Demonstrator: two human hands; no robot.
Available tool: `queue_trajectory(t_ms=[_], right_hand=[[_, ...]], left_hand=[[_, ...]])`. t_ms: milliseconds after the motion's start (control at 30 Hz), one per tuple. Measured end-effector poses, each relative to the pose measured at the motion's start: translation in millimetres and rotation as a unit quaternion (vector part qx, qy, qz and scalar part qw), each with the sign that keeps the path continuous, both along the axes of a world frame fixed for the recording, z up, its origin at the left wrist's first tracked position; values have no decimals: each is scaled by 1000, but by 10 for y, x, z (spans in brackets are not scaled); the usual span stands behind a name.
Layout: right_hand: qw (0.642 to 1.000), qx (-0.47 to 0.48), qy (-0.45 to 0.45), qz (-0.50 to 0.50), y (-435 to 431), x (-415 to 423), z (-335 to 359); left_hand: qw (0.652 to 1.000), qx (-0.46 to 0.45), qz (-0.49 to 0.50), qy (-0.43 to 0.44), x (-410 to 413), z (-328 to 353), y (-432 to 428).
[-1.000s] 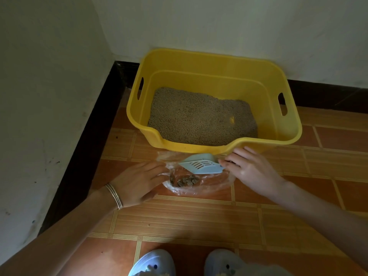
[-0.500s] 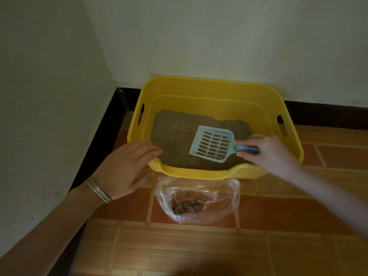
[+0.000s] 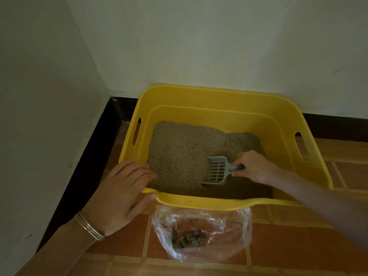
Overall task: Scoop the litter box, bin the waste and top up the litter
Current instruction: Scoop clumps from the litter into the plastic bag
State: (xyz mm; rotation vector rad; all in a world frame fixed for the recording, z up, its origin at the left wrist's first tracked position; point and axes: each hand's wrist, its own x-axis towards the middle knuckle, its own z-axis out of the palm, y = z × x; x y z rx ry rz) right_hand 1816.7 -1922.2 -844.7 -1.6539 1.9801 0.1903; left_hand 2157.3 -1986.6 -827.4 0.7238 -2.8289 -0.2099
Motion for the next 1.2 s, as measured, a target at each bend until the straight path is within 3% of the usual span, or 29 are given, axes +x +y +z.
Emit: queue_trajectory(t_ms=[533,733,1200], right_hand=[[981,-135,-136,-27,-890,597,-415],[963,-227,-144,-26,-836,498,-271],[943,-291,-157,-19,-410,223,247]], left_hand=[[997,61,-6,47,24,-50,-15],[997,62,-3,50,42,-45,-31],[998,35,3,47,29,-32,-16]])
